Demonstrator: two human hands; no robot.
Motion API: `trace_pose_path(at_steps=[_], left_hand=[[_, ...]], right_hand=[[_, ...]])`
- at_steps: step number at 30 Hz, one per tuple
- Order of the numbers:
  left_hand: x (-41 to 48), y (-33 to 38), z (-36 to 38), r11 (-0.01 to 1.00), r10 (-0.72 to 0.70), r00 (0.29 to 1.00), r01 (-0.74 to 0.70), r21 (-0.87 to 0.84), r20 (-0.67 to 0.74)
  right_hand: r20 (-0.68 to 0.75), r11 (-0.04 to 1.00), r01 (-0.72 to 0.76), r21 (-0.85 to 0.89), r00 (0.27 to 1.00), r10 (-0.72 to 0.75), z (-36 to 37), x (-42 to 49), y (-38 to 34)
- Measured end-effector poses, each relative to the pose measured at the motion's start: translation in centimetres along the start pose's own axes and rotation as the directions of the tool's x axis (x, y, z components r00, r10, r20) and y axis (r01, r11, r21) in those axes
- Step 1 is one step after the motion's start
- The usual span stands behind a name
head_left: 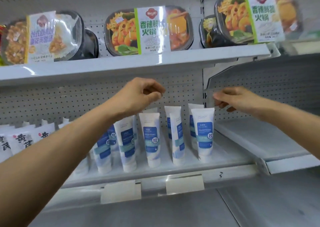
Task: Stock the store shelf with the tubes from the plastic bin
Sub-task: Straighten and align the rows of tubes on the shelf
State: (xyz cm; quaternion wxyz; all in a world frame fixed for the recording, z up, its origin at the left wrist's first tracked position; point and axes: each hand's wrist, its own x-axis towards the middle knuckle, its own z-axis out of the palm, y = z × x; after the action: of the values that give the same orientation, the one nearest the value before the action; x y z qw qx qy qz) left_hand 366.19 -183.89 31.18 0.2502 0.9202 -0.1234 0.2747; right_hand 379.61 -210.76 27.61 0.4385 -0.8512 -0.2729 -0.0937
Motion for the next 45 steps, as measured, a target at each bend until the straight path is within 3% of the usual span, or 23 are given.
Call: trace_pose_path(at_steps=[9, 14, 18, 23, 28, 35, 45], left_hand=[[7.5, -2.7, 2.9, 0.980, -0.031, 0.944, -0.036, 0.197, 0.328], [10.0, -4.1, 4.3, 0.964, -0.122, 0.894, 0.004, 0.264, 0.431], [11.0, -5.0, 5.6, 0.960, -0.140, 0.860, -0.004, 0.281, 0.490], [11.7, -5.8, 6.9, 0.968, -0.117, 0.884, 0.000, 0.250, 0.453], [12.8, -6.3, 8.3, 0.942, -0.127, 0.907, -0.017, 0.336, 0.401], [13.6, -6.3, 9.0, 0.943, -0.143, 0.912, 0.008, 0.331, 0.384], [13.6, -6.7, 9.1, 0.958, -0.143, 0.906, 0.025, 0.286, 0.399]], right_hand=[[0.227, 0.970, 0.042, -0.240, 0.974, 0.014, 1.2, 6.8, -2.3], [0.482, 0.922, 0.120, -0.369, 0.873, 0.079, 1.7, 8.8, -3.0], [0.580, 0.915, 0.135, -0.379, 0.805, 0.122, 2.2, 10.1, -2.1], [0.569, 0.918, 0.173, -0.358, 0.820, 0.067, 2.5, 11.3, -0.7], [0.526, 0.916, 0.234, -0.326, 0.850, -0.030, 3.4, 12.4, 0.8], [0.534, 0.944, 0.213, -0.252, 0.844, -0.048, 3.4, 12.9, 1.5], [0.553, 0.923, 0.251, -0.291, 0.832, -0.052, 3.7, 13.0, 1.2]])
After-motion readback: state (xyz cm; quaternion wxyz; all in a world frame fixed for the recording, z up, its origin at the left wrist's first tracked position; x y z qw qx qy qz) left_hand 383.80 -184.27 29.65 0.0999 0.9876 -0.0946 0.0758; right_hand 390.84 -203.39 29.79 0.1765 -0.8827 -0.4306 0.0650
